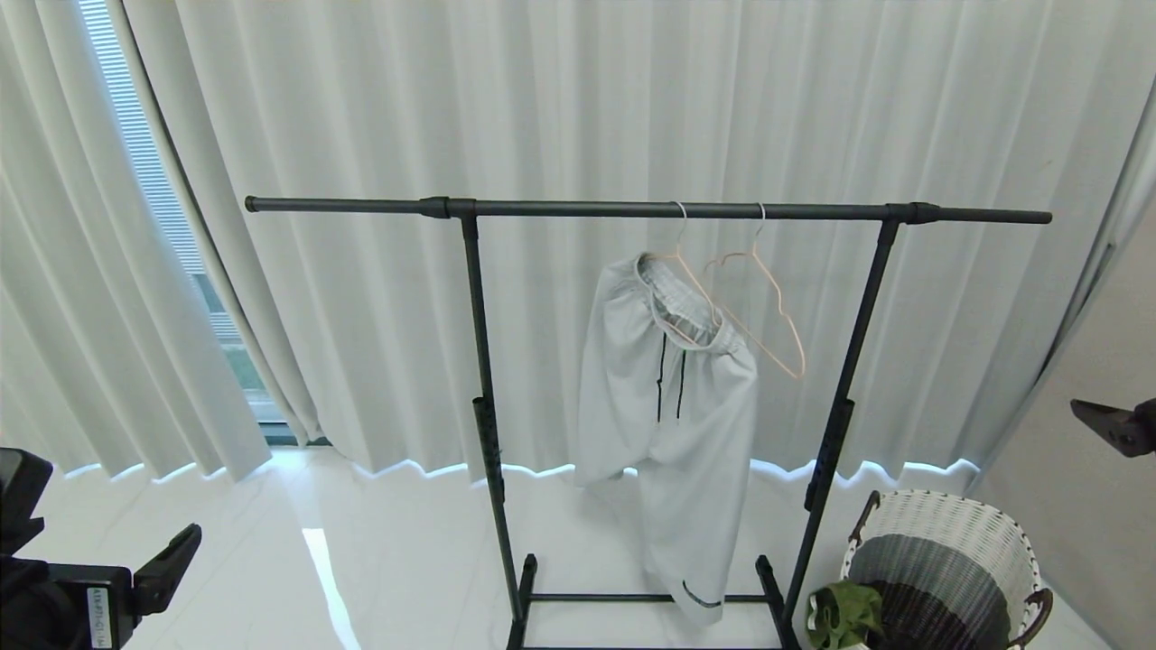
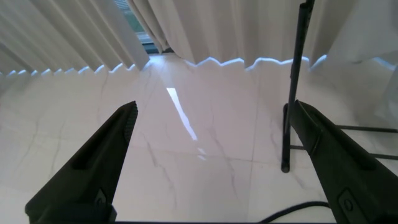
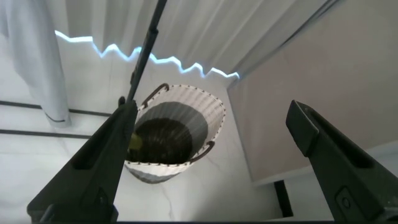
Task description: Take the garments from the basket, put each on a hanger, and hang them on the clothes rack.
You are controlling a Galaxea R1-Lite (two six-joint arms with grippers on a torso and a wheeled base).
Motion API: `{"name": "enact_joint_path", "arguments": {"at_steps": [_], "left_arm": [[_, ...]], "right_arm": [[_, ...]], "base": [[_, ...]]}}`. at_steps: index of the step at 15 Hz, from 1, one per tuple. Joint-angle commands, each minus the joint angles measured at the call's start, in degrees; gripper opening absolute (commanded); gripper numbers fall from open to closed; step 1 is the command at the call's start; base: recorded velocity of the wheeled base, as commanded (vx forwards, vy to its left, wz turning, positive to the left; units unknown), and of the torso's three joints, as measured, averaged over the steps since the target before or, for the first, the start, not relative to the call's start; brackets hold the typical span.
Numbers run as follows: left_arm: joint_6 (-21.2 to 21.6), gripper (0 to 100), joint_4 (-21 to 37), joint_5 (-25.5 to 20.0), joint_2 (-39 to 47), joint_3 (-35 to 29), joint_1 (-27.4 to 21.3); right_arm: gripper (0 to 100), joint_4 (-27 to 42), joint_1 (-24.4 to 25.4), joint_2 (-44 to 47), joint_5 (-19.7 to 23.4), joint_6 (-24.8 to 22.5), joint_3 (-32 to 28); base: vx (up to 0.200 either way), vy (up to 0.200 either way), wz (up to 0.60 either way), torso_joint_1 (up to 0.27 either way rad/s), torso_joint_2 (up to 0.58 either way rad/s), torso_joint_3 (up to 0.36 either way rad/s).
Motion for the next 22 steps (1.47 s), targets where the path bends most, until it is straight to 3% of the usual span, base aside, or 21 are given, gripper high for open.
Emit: {"name": "enact_joint_path", "arguments": {"at_steps": [1,16,20,22], "left_arm": [[0.0,100,0.0,-0.1,0.0,0.0,0.0],[3.2,100,0.0,-0.2,-2.4,2.4,-4.3],[3.2,100,0.0,-0.3,-2.5,2.4,-4.3],[3.3,100,0.0,-0.3,-2.5,2.4,-4.9]], "right_arm": [[100,0.0,0.0,0.4,0.0,0.0,0.0],[100,0.0,0.0,2.6,-0.2,0.0,0.1],[100,-1.4,-0.1,2.8,-0.2,-0.1,2.5],[100,-3.4,-1.3,2.8,-0.2,-2.4,4.2]], "base": [[0.000,0.000,0.00,-0.178,0.45,0.256],[0.000,0.000,0.00,-0.181,0.49,0.305],[0.000,0.000,0.00,-0.122,0.46,0.339],[0.000,0.000,0.00,-0.056,0.28,0.222]]}}
